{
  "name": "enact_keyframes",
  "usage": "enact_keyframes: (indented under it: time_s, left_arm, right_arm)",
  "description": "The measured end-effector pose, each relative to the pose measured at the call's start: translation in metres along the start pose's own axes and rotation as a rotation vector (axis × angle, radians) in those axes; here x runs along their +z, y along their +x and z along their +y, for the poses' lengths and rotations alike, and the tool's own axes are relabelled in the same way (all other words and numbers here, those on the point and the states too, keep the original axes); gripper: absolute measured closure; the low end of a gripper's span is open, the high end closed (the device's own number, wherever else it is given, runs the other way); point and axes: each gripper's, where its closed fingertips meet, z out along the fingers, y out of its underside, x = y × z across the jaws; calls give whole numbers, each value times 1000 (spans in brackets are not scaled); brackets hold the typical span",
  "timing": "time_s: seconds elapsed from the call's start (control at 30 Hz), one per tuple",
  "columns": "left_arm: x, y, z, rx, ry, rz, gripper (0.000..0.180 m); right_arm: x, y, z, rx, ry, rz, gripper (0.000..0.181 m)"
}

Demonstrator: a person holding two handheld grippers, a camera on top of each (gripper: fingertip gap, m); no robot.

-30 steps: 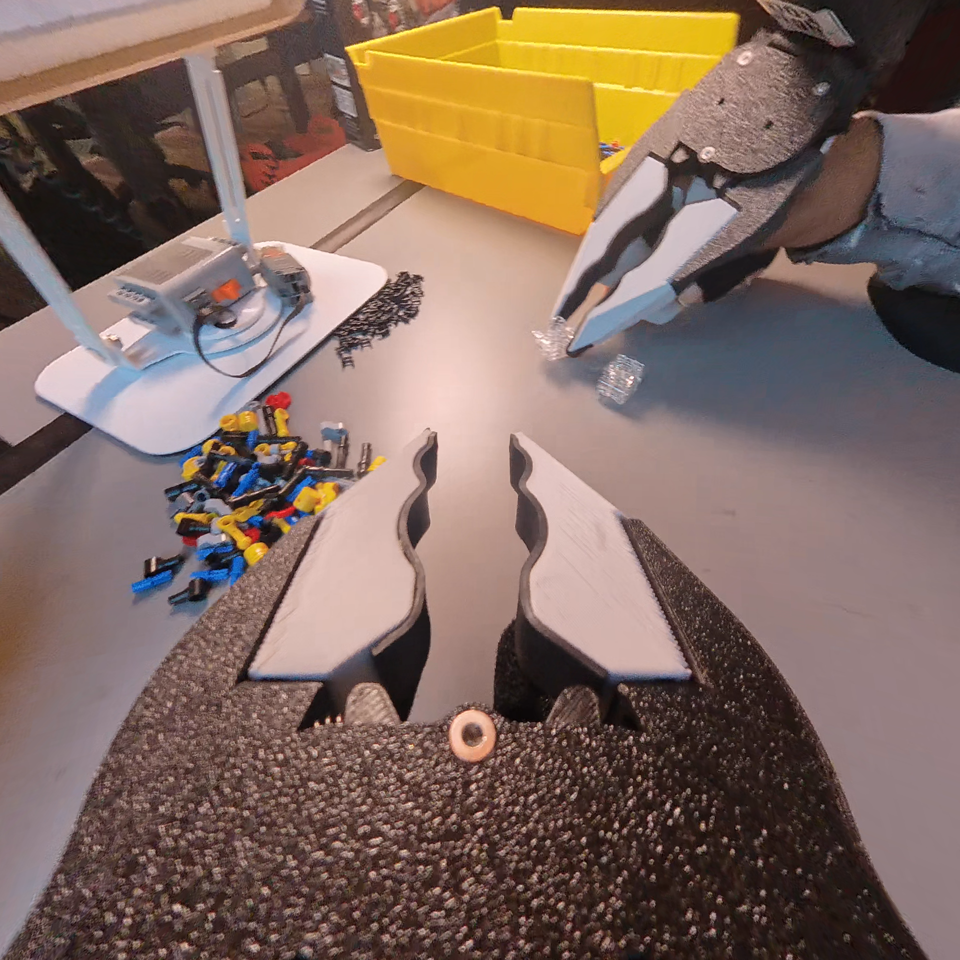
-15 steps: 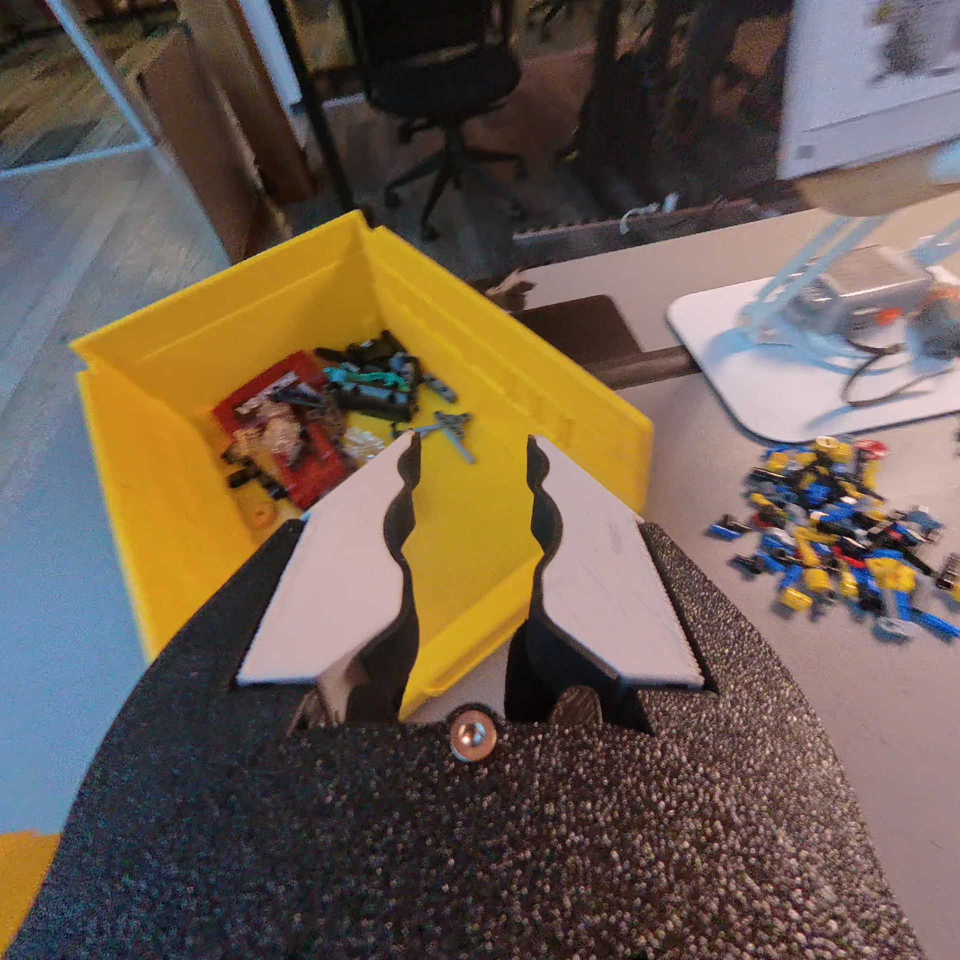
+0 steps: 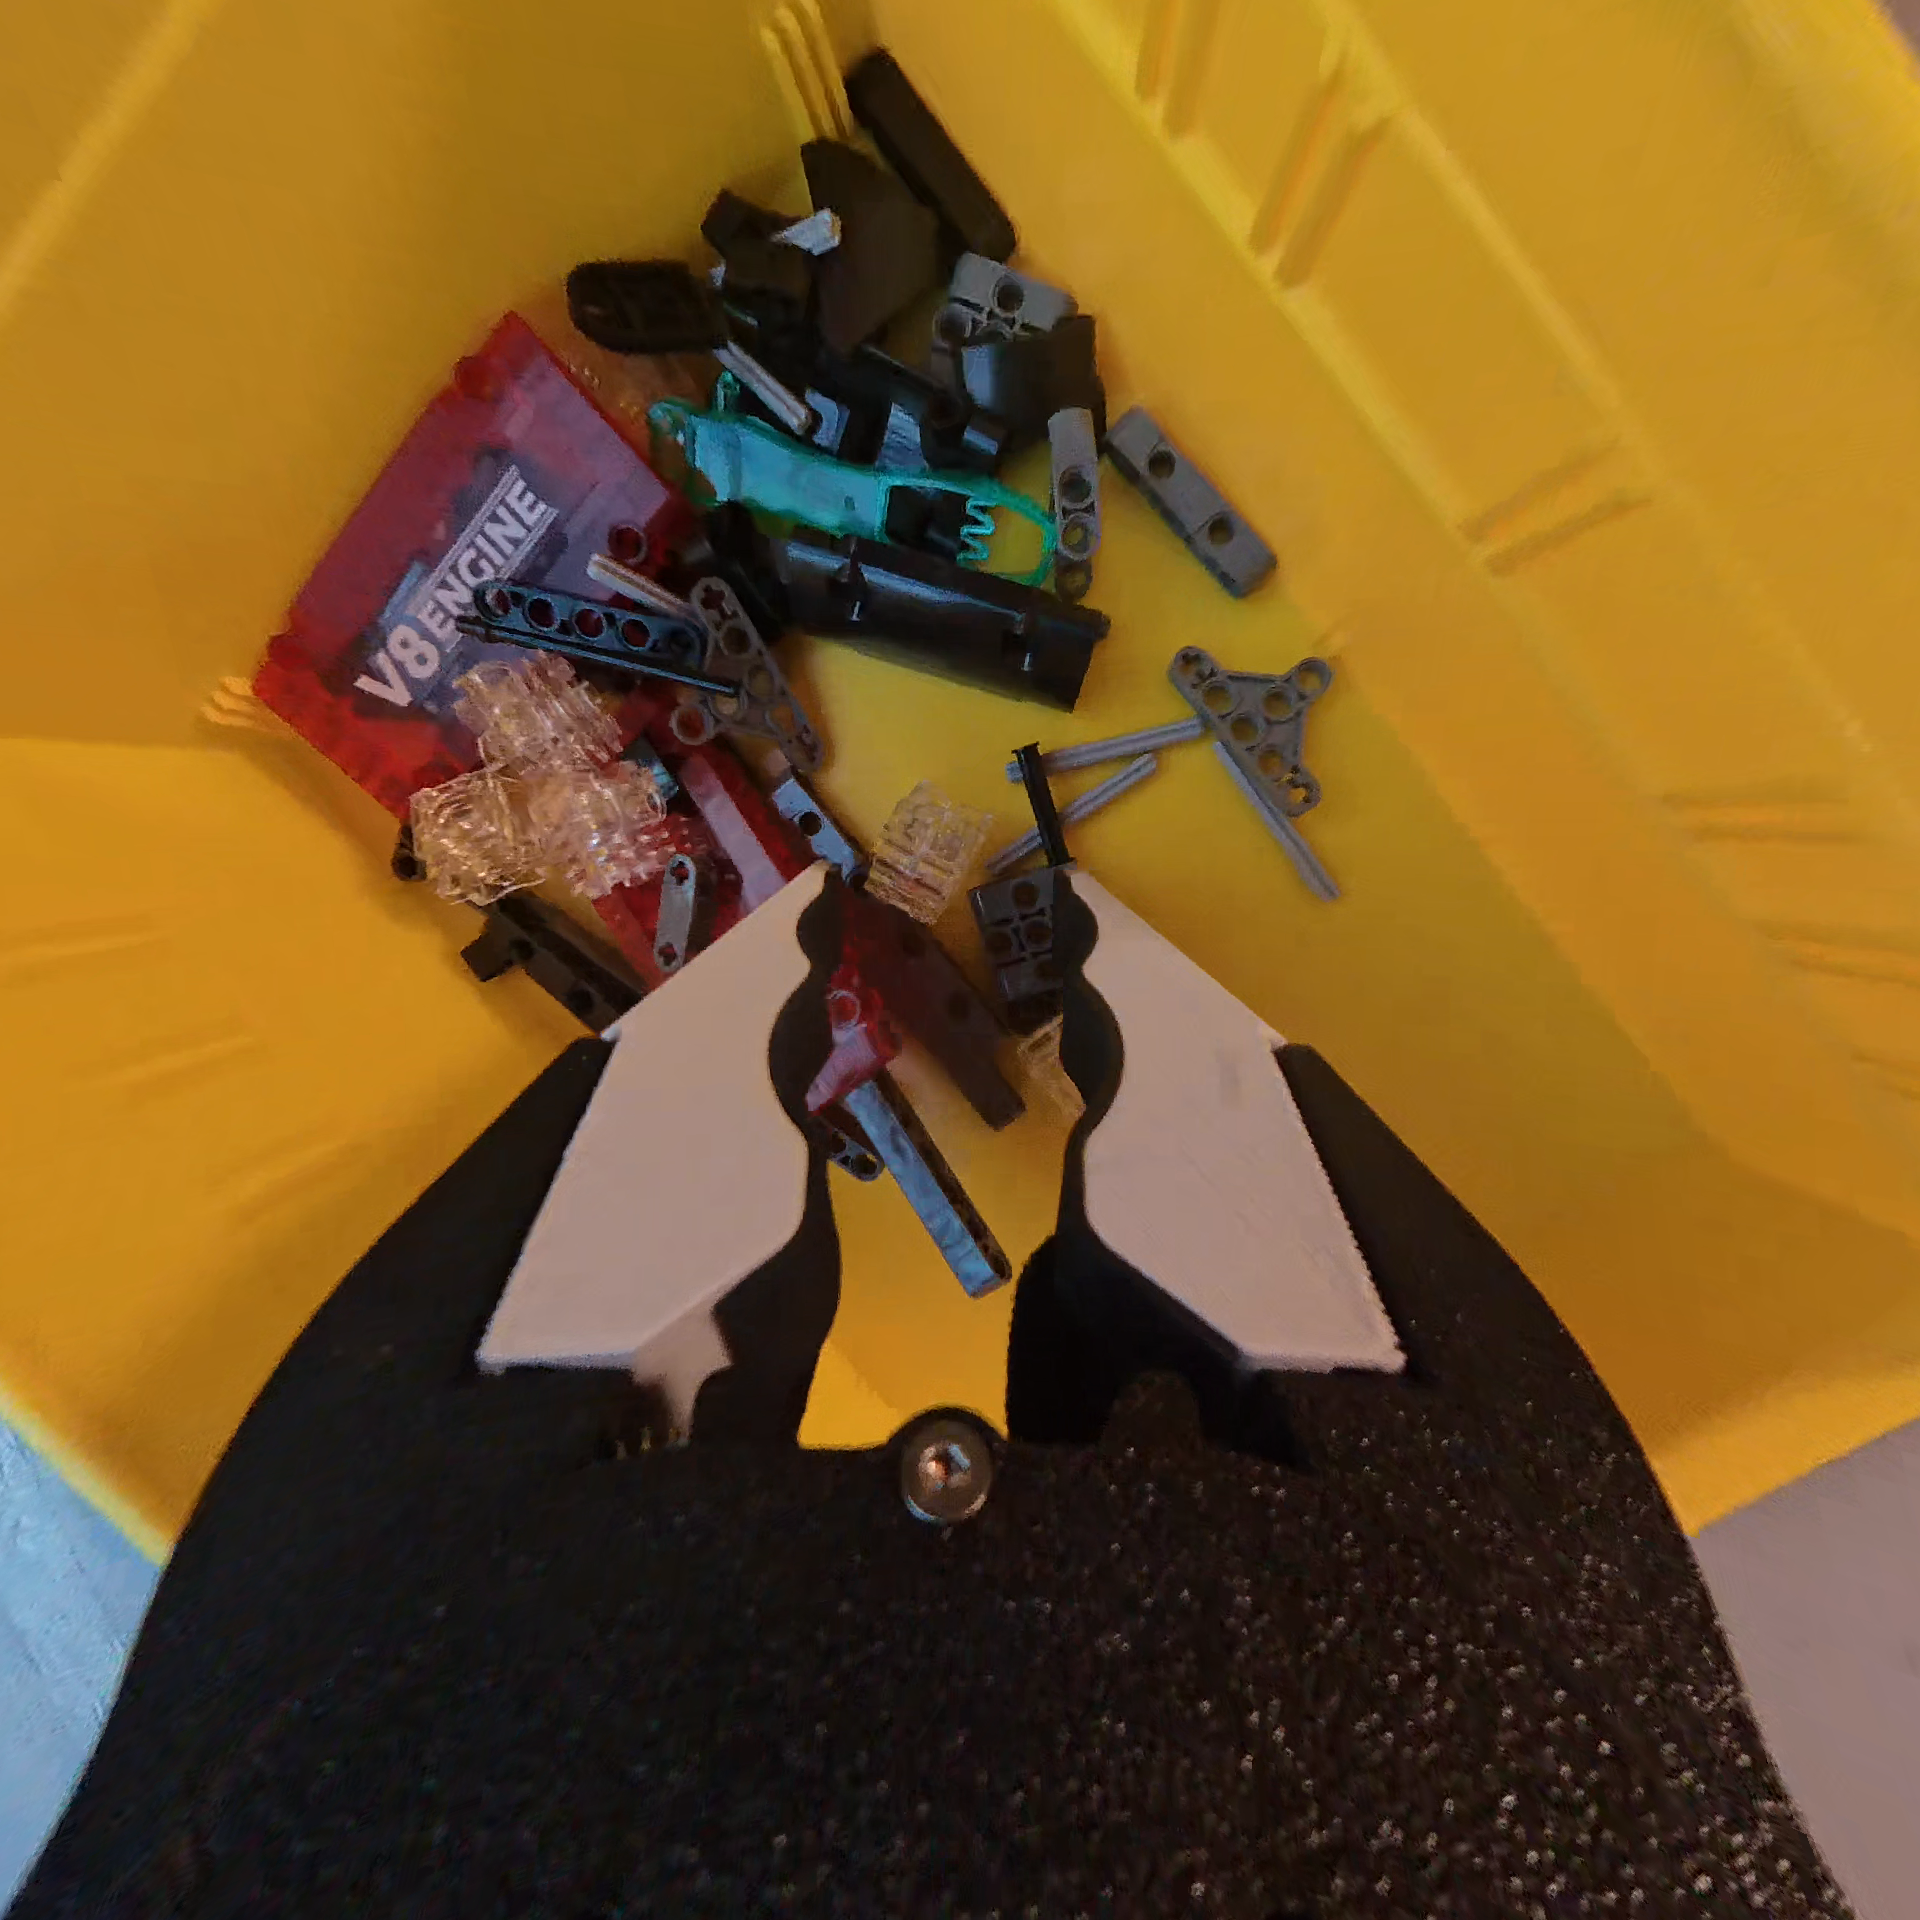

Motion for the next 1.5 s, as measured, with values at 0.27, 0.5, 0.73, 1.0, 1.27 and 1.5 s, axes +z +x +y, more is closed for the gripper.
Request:
enact_keyframes:
  time_s: [0.27,0.5,0.73,1.0,1.27,1.5]
  left_arm:
    - [1,0,-1,51,16,5,180]
    - [-6,2,-16,19,83,49,156]
    - [14,3,-20,-12,58,44,165]
    - [-83,37,-50,-93,449,55,165]
    - [-116,78,-25,3,566,40,165]
    - [-119,78,-23,-19,616,55,164]
  right_arm:
    - [1,1,4,20,-7,-8,157]
    - [2,-3,0,13,2,-18,157]
    - [2,-6,0,-6,-4,-13,157]
    - [0,-17,-18,-16,81,-49,157]
    - [1,-41,-34,-58,127,-90,157]
    - [4,-45,-32,-36,127,-92,157]
